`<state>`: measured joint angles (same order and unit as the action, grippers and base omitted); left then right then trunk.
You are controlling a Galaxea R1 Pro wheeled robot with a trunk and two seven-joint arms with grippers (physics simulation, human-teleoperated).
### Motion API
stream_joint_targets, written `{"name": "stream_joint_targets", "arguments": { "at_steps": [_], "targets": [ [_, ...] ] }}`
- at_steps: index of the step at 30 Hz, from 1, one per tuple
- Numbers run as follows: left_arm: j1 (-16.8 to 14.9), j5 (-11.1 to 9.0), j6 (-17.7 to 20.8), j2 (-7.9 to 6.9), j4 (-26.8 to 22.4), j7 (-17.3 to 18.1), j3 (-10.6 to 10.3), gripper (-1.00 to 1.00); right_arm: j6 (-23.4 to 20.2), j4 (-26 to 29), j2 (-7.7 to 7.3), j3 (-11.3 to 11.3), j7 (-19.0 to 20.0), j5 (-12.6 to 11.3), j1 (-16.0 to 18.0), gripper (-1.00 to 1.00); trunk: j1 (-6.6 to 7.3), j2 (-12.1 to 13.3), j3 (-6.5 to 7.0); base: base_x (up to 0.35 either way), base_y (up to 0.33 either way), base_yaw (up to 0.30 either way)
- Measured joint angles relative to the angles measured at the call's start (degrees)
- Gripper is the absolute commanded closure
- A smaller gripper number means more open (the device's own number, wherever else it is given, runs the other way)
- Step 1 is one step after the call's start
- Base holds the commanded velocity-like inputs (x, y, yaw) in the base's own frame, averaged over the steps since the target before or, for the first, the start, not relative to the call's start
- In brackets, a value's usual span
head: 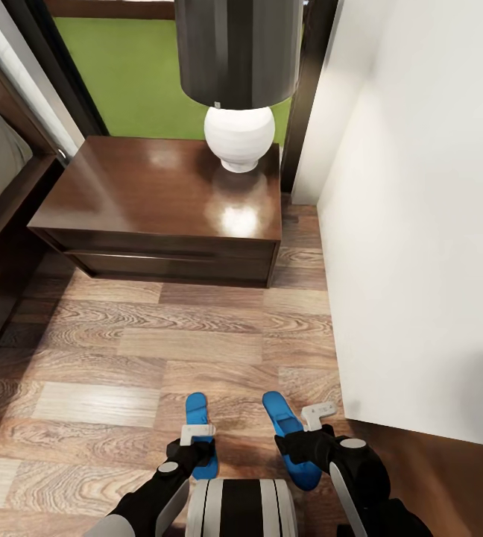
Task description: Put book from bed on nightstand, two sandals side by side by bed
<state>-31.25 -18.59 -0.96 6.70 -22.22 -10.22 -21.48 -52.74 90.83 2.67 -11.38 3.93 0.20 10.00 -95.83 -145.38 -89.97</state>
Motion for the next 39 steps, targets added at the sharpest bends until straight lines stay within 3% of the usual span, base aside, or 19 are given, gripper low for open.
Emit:
{"name": "stream_joint_targets", "arguments": {
  "at_steps": [6, 12, 39],
  "targets": [
    [-0.01, 0.00, 0.00, 0.01, 0.00, 0.00, 0.05, -1.00, 0.00, 0.00, 0.01, 0.00, 0.00, 0.00, 0.00, 1.00, 0.00, 0.00, 0.00, 0.000, 0.000, 0.000],
    [-0.01, 0.00, 0.00, 0.02, 0.00, 0.00, 0.07, -1.00, 0.00, 0.00, 0.00, 0.00, 0.00, 0.01, 0.02, 1.00, -0.16, -0.08, -1.32, 0.000, 0.000, 0.000],
    [-0.01, 0.00, -0.05, 0.02, -0.52, 0.01, 0.08, -1.00, 0.00, 0.00, 0.04, 0.00, 0.00, 0.01, 0.00, 1.00, -0.15, -0.08, -1.33, 0.000, 0.000, 0.000]
  ]
}}
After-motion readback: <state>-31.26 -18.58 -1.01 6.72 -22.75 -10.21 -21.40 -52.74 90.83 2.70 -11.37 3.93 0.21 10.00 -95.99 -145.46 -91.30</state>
